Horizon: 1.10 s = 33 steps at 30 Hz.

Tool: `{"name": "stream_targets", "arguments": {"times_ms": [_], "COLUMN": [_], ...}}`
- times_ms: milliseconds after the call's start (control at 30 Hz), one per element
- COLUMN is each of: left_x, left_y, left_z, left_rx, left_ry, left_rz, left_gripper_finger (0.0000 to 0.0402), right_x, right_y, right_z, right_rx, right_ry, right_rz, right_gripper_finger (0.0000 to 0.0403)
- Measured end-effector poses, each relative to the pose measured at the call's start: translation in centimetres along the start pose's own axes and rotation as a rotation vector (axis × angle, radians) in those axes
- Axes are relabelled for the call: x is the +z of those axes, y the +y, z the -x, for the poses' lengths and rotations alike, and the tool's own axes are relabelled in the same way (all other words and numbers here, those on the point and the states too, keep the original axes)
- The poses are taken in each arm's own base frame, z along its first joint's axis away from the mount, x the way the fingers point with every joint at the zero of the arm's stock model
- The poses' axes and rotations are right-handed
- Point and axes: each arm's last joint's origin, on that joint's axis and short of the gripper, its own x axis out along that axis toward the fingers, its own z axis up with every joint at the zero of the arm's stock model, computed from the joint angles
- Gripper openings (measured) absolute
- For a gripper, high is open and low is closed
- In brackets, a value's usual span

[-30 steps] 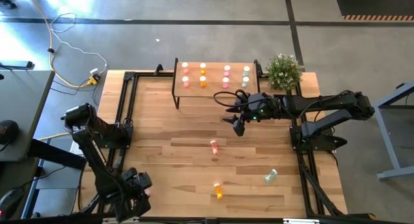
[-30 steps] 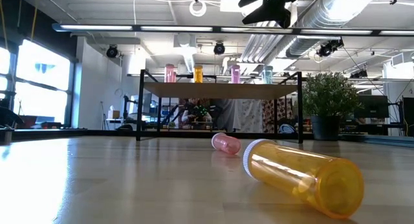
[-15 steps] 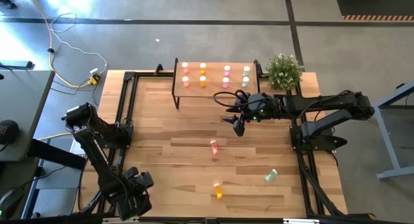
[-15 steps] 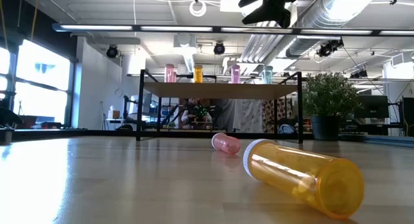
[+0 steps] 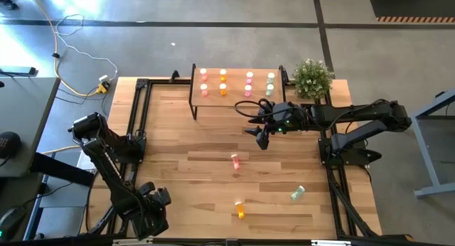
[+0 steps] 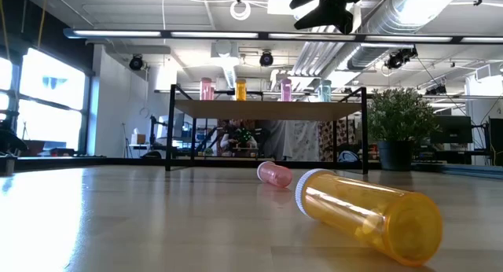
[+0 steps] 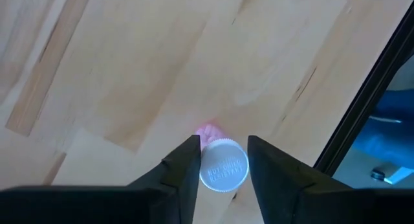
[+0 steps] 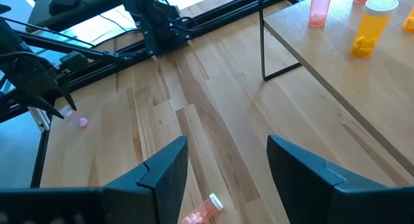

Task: Pick and place medicine bottles onto shelf by color
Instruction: Put the purple pill bottle on the shelf aligned with the other purple pill bottles

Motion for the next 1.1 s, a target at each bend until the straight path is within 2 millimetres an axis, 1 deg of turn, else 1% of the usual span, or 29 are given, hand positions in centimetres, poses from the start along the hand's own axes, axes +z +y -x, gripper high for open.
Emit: {"name": "stream_targets", "arguments": {"times_ms": [200, 533, 667, 933, 1100], "left_x": [-0.11, -0.19, -0.21, -0.29, -0.52], "left_y": [-0.06, -0.13, -0.08, -0.09, -0.10], "left_z": [0.02, 0.02, -0.02, 0.00, 0.04], "left_rx": [-0.008, -0.014, -0.009, -0.009, -0.010], "left_ry": [0.032, 0.062, 0.064, 0.076, 0.082], "left_rz": [0.002, 0.027, 0.054, 0.064, 0.065], "left_gripper_finger": [0.0108, 0.0121, 0.0142, 0.0200, 0.0213], "right_x": [0.00, 0.00, 0.00, 0.00, 0.00], "right_y": [0.00, 0.01, 0.00, 0.01, 0.01], "right_z": [0.00, 0.00, 0.00, 0.00, 0.00], "right_rx": [0.000, 0.000, 0.000, 0.000, 0.000], "right_ry": [0.000, 0.000, 0.000, 0.000, 0.000], "right_rz": [0.000, 0.000, 0.000, 0.000, 0.000], "right_gripper_finger": [0.0202, 0.0202, 0.0202, 0.0202, 0.0202]}}
